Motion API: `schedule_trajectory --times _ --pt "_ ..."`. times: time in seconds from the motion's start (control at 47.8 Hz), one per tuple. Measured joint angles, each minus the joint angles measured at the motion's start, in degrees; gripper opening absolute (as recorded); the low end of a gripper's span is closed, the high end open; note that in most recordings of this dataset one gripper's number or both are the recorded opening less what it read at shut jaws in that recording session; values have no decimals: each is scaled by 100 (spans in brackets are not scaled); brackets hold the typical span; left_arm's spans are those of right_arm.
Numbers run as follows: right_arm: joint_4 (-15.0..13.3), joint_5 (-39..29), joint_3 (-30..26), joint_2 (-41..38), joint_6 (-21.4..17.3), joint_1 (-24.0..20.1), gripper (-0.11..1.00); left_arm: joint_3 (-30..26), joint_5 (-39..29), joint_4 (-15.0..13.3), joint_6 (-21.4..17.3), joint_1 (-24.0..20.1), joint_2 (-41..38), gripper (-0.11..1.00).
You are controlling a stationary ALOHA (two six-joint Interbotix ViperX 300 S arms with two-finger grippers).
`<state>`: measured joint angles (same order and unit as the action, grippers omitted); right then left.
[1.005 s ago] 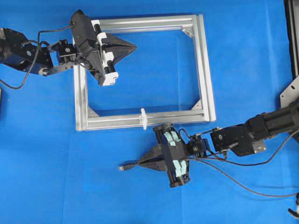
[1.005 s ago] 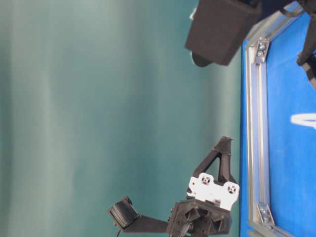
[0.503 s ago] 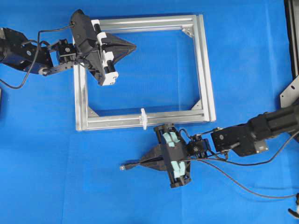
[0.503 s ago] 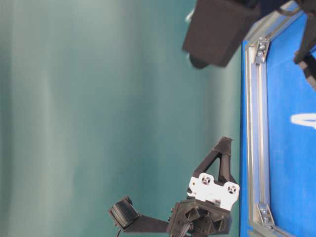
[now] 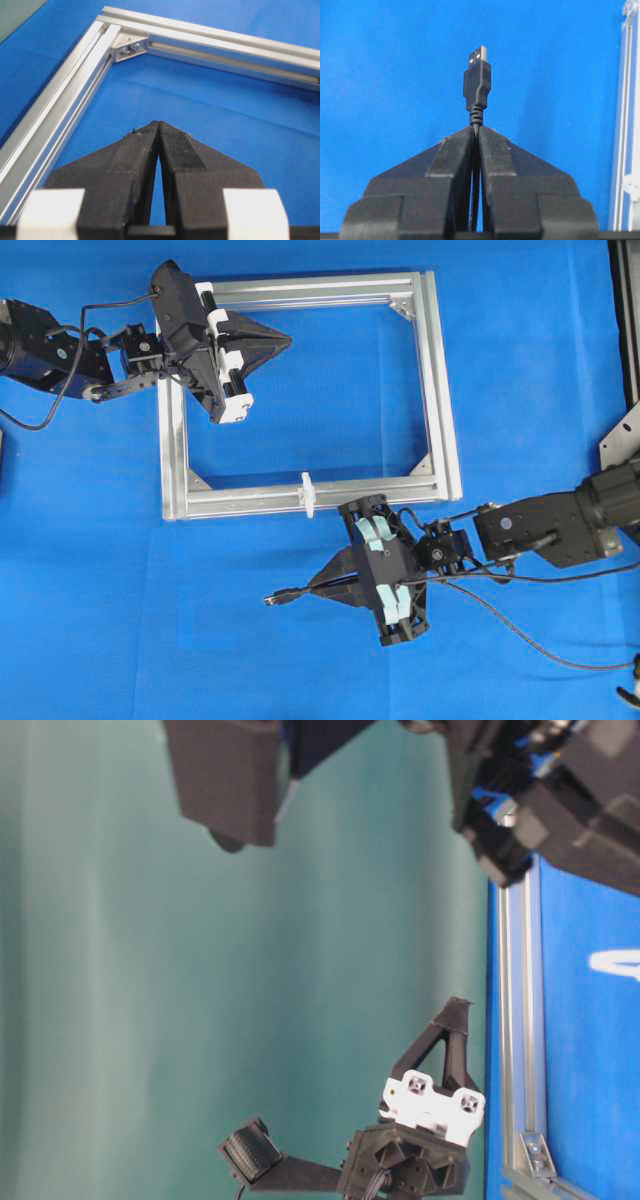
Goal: Insert the wire through the string loop located in the center.
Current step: 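Lift the USB cable with the right gripper, plug pointing left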
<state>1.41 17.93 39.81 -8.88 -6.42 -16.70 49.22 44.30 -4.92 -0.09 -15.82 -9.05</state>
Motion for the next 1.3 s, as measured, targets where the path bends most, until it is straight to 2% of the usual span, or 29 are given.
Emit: schedule_trajectory --times 1.298 --pt "0 -62 88 35 0 -9 -2 0 -18 0 9 0 0 0"
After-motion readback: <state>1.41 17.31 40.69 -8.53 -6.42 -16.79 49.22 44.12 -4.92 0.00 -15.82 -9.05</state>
